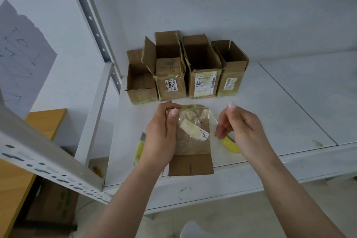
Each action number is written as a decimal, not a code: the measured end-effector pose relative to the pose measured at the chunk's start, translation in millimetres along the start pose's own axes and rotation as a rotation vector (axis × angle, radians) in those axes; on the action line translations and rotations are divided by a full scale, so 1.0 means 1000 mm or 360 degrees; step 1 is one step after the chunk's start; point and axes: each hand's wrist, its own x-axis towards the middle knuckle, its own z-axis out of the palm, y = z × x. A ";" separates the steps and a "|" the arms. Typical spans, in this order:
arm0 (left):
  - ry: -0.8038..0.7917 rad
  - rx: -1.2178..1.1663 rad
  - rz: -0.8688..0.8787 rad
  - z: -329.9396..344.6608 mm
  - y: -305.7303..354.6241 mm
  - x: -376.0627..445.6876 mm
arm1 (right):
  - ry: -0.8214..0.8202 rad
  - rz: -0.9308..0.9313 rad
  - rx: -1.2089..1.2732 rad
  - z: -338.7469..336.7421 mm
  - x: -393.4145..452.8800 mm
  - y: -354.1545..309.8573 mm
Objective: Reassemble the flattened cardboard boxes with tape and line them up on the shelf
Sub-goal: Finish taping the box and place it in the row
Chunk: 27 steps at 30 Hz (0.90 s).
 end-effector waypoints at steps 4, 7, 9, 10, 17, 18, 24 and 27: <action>-0.0040 -0.0064 0.0028 0.003 0.005 -0.003 | -0.0093 -0.0137 -0.0160 0.005 -0.001 0.007; -0.0030 -0.0045 0.0051 0.007 0.008 -0.006 | -0.0109 -0.0298 -0.0380 0.012 -0.001 0.010; -0.0020 0.0017 0.0077 0.009 0.007 -0.008 | -0.0078 -0.0351 -0.0475 0.015 -0.001 0.013; -0.0010 0.0047 0.0095 0.010 0.005 -0.009 | -0.0042 -0.0396 -0.0539 0.016 -0.001 0.015; -0.0180 0.0096 0.0207 0.012 -0.024 -0.010 | -0.0125 -0.0465 -0.0758 0.014 -0.006 0.041; -0.0261 0.0164 0.0221 0.011 -0.032 -0.010 | -0.0220 -0.0395 -0.0776 0.013 -0.009 0.047; -0.0572 0.0456 0.0135 -0.002 -0.055 -0.014 | -0.0329 -0.0025 -0.0480 0.009 -0.015 0.072; -0.0372 0.0890 -0.0168 0.012 -0.038 -0.004 | -0.0292 0.0086 -0.0521 0.006 -0.005 0.080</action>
